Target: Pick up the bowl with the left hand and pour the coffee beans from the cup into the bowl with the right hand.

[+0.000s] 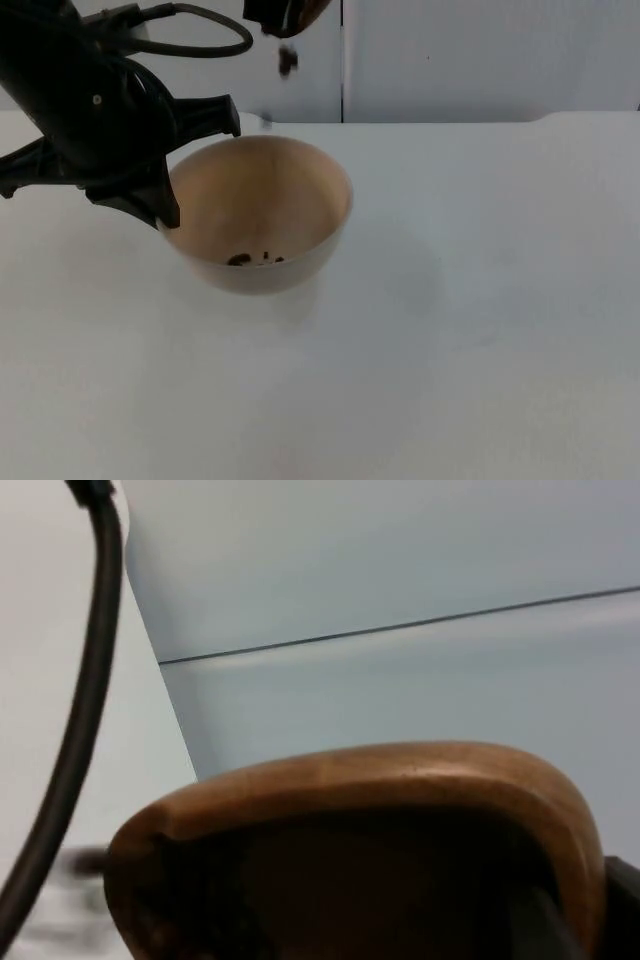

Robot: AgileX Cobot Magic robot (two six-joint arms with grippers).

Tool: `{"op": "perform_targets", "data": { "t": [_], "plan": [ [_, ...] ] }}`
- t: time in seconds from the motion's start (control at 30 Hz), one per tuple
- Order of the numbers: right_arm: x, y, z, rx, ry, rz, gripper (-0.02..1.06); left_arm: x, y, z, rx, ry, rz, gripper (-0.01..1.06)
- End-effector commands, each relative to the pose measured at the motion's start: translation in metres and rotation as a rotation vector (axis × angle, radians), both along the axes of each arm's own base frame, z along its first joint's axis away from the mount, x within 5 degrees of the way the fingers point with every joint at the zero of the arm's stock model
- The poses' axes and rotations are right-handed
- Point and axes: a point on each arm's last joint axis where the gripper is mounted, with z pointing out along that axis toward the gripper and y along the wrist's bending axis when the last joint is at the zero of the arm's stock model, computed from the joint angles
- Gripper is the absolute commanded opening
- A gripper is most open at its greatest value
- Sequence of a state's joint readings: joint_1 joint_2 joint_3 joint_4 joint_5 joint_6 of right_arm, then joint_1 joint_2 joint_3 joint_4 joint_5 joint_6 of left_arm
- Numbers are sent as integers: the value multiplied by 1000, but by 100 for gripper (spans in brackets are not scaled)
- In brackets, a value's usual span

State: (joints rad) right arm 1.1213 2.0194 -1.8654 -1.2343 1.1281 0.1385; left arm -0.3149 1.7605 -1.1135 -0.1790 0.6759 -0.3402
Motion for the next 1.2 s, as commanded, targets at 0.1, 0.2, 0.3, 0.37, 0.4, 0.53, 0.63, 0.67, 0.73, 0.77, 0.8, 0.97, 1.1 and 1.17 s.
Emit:
{"op": "perform_targets", "data": {
  "t": [0.1, 0.2, 0.3, 0.37, 0.4, 0.53, 0.63, 0.67, 0.73, 0.77, 0.8, 0.97, 1.1, 1.17],
  "plan": [
    [-1, 0, 3, -10, -23, -2, 0, -1, 1, 5, -12, -18, 14, 0],
    [-1, 0, 3, -10, -23, -2, 0, -1, 1, 5, -12, -18, 14, 0],
    [-2, 0, 3, -3, -16, -4, 0, -1, 1, 5, -12, -18, 14, 0],
    [-2, 0, 3, 0, -16, -5, 0, -1, 1, 5, -12, -18, 14, 0],
    [-2, 0, 3, 3, -16, -5, 0, -1, 1, 5, -12, -18, 14, 0],
    [-2, 0, 3, 22, -16, -12, 0, -1, 1, 5, -12, -16, 14, 0],
    [0, -1, 2, 43, -9, -25, 0, -1, 1, 5, -11, -15, 14, 0],
    [2, -2, 2, 55, -4, -33, 0, -1, 1, 5, -11, -15, 14, 0],
    [7, -6, -1, 75, 29, -54, 0, -1, 1, 5, -11, -15, 14, 0],
    [11, -9, -3, 96, 44, -72, 0, -1, 1, 5, -11, -15, 14, 0],
    [13, -12, -4, 115, 54, -87, 0, -1, 1, 5, -11, -15, 14, 0],
    [24, -21, -10, 176, 125, -140, 0, -1, 1, 5, -11, -15, 14, 0],
    [32, -26, -16, 254, 208, -160, 0, -1, 1, 5, -12, -17, 14, 0],
    [33, -27, -18, 270, 229, -164, 0, -1, 1, 5, -12, -17, 14, 0]
  ]
}}
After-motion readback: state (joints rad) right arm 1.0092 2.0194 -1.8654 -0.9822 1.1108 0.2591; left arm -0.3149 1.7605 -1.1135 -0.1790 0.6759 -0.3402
